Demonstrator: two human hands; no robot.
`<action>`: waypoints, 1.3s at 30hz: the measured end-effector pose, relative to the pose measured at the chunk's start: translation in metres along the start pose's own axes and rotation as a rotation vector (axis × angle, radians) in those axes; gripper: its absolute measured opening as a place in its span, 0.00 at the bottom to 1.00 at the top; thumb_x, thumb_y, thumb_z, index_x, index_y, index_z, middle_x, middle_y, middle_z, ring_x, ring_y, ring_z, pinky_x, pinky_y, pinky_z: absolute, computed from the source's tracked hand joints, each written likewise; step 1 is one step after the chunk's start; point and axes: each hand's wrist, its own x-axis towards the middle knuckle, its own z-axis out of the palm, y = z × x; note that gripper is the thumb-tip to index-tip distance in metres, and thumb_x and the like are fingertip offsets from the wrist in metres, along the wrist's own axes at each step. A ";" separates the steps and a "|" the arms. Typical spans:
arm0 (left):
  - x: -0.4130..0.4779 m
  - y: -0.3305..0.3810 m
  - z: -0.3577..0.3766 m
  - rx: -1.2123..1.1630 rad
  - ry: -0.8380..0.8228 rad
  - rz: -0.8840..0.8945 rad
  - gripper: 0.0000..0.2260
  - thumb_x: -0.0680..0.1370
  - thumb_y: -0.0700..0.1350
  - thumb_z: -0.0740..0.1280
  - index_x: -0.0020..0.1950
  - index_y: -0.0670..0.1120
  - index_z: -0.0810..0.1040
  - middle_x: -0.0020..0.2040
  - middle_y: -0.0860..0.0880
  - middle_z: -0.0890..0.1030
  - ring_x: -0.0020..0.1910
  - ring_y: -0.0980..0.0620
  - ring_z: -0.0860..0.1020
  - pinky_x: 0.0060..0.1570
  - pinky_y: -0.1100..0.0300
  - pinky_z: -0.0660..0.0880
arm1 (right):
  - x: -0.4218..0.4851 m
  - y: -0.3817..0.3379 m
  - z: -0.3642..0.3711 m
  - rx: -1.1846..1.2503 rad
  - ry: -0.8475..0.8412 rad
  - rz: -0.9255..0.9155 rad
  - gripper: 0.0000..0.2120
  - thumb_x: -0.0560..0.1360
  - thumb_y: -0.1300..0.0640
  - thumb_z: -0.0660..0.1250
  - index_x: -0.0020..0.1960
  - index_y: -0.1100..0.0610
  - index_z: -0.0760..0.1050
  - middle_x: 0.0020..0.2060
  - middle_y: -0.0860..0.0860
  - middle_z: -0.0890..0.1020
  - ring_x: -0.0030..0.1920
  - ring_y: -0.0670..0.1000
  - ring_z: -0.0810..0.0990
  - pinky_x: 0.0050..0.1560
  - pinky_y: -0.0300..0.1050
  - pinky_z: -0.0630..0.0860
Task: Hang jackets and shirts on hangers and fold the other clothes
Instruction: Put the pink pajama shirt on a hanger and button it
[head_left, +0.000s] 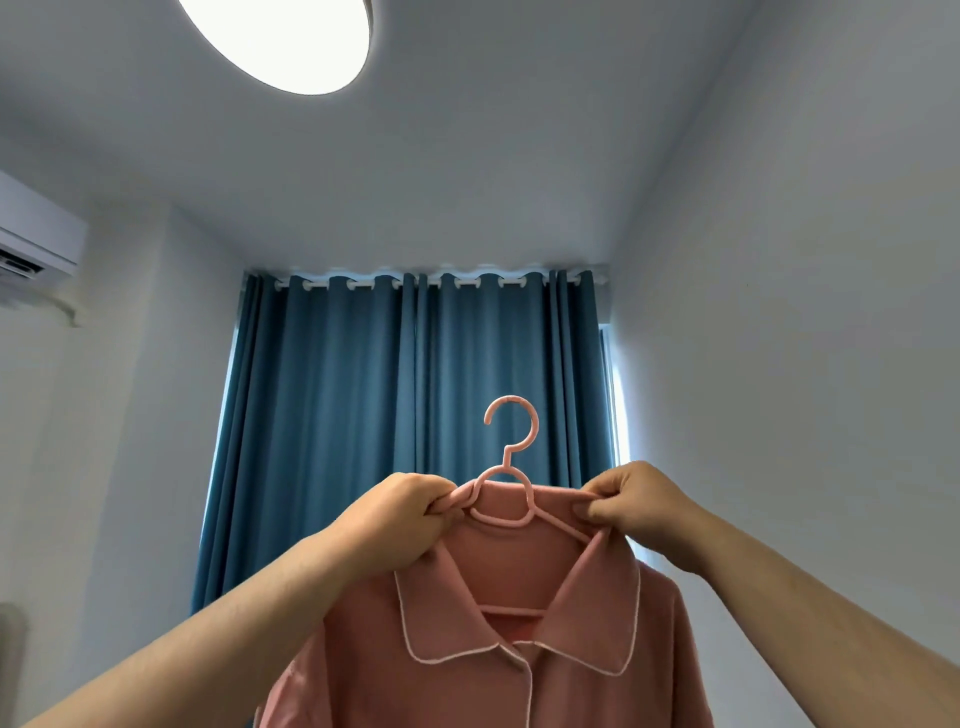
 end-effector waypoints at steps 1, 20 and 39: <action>-0.001 0.001 0.000 -0.057 0.003 0.008 0.14 0.78 0.55 0.63 0.40 0.45 0.74 0.34 0.46 0.77 0.29 0.54 0.72 0.36 0.53 0.75 | 0.002 0.000 0.001 0.112 0.058 0.032 0.07 0.72 0.67 0.70 0.38 0.59 0.84 0.31 0.55 0.83 0.33 0.49 0.79 0.36 0.41 0.77; -0.003 0.006 0.002 -0.152 0.090 -0.051 0.19 0.74 0.53 0.70 0.31 0.45 0.69 0.24 0.56 0.67 0.26 0.58 0.63 0.29 0.61 0.63 | -0.014 0.001 0.013 -0.116 -0.002 -0.172 0.18 0.80 0.53 0.64 0.33 0.55 0.77 0.27 0.44 0.76 0.30 0.42 0.72 0.36 0.39 0.69; -0.012 -0.004 -0.025 0.113 0.175 -0.168 0.19 0.80 0.56 0.60 0.35 0.45 0.67 0.32 0.51 0.74 0.33 0.50 0.72 0.35 0.54 0.69 | 0.010 -0.029 0.028 -0.687 -0.202 -0.233 0.12 0.81 0.51 0.59 0.39 0.48 0.64 0.47 0.47 0.71 0.47 0.48 0.74 0.54 0.46 0.72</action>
